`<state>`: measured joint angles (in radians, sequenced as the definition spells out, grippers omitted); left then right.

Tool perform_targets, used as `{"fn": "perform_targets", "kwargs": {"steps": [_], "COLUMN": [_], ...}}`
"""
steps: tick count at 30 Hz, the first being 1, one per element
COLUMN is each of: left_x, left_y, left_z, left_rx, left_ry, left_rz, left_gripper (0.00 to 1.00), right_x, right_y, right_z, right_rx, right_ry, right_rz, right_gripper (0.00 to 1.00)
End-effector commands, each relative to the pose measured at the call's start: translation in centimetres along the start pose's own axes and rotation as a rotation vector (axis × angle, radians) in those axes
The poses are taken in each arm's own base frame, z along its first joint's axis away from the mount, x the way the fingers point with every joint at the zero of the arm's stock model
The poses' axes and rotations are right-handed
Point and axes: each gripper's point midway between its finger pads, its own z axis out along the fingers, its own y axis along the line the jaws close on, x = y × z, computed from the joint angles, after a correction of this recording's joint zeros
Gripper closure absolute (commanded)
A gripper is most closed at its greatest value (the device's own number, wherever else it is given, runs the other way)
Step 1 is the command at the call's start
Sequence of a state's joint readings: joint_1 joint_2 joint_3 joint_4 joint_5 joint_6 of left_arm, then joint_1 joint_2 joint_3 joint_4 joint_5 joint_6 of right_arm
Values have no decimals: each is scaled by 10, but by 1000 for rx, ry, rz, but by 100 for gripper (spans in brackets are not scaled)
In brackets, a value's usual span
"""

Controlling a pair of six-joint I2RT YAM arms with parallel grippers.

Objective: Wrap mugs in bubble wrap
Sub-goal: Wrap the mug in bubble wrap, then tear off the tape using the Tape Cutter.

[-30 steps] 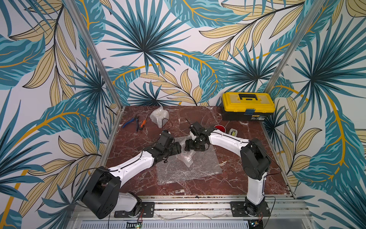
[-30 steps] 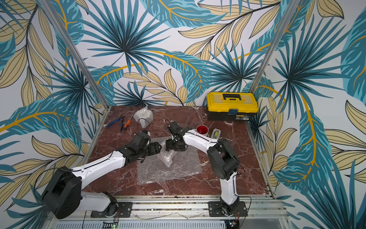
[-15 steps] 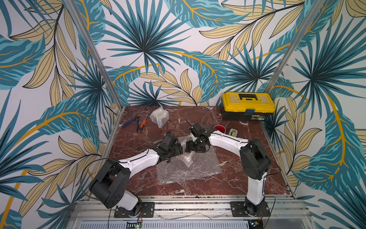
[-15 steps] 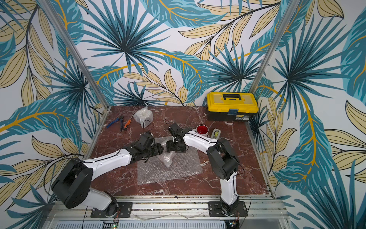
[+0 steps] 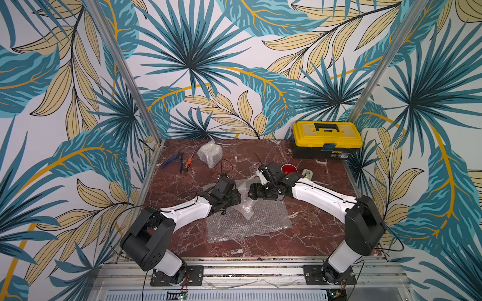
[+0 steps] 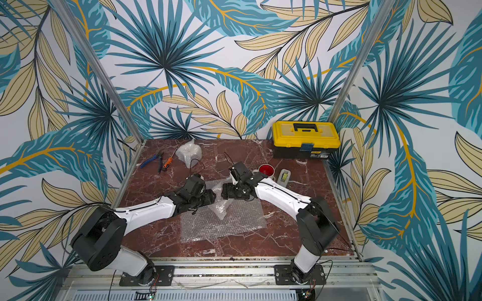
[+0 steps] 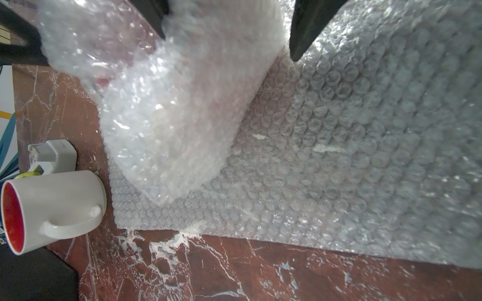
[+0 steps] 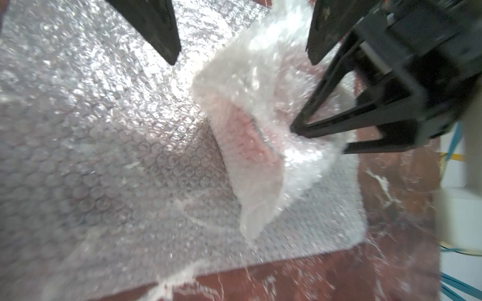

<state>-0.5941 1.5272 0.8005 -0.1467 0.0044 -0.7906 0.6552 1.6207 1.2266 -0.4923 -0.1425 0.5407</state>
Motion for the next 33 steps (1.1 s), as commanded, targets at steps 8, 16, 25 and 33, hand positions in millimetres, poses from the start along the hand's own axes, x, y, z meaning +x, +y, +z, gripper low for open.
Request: {"fn": "perform_targets", "kwargs": {"steps": [8, 16, 25, 33], "left_x": [39, 36, 38, 32], "left_y": [37, 31, 32, 19], "left_z": [15, 18, 23, 22], "left_rx": [-117, -98, -104, -60], "left_ry": [149, 155, 166, 160], "left_rz": [106, 164, 159, 203], "left_gripper": [49, 53, 56, 57], "right_x": [-4, -10, -34, -38], "right_y": [-47, -58, -157, -223], "right_z": [-8, 2, -85, -105], "right_rx": [56, -14, 337, 129], "right_ry": [-50, -10, -353, -420], "right_rz": [142, 233, 279, 462], "right_gripper": [27, 31, 28, 30]}}
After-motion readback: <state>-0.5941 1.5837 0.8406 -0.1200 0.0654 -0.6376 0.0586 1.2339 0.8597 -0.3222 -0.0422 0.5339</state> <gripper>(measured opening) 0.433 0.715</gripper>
